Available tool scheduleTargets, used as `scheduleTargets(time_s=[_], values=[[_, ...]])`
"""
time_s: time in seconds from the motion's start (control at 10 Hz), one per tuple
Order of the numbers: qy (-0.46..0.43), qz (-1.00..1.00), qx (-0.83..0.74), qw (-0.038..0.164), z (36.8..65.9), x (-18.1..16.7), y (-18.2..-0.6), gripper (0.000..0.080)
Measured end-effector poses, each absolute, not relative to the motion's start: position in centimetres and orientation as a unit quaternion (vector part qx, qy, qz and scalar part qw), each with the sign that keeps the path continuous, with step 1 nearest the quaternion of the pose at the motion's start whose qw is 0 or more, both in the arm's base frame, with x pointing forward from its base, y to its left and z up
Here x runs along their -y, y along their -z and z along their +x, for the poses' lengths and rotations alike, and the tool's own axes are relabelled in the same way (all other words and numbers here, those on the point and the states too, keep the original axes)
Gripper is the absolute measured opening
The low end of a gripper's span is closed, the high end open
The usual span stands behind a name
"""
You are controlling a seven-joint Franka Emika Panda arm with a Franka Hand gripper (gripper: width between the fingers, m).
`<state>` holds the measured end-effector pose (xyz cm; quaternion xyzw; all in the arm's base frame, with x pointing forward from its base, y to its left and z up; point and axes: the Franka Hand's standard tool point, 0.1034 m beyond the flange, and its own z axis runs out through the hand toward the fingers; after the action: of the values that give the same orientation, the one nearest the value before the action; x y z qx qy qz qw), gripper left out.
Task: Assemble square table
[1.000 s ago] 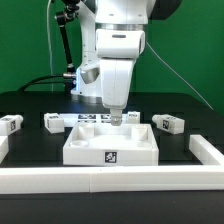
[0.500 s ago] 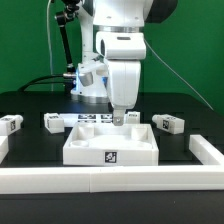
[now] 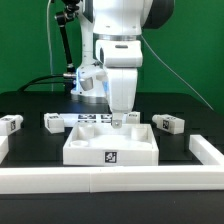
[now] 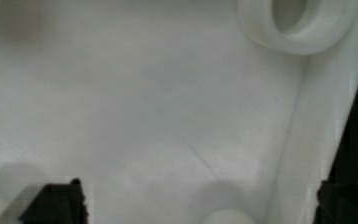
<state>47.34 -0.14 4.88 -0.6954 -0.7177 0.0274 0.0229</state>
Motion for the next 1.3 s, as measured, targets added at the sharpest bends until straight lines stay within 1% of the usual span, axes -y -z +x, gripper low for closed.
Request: scheduleTargets(time_s=[0.2, 0.4, 0.6, 0.9, 1.1, 1.2, 1.3], values=[[-0.028, -0.700, 0.713, 0.025, 46.5, 0.3, -4.6, 0.0649], [-0.028, -0.700, 0.713, 0.029, 44.3, 0.3, -3.5, 0.0649], [-0.024, -0.703, 0.711, 0.029, 43.3, 0.7, -2.4, 0.0649], [-0.029, -0.707, 0.706, 0.038, 42.6, 1.2, -0.9, 0.0649], [-0.030, -0.708, 0.705, 0.040, 42.5, 1.2, -0.7, 0.0649], [-0.030, -0.708, 0.705, 0.040, 42.5, 1.2, -0.7, 0.0513], [-0.030, -0.708, 0.705, 0.040, 42.5, 1.2, -0.7, 0.0513]])
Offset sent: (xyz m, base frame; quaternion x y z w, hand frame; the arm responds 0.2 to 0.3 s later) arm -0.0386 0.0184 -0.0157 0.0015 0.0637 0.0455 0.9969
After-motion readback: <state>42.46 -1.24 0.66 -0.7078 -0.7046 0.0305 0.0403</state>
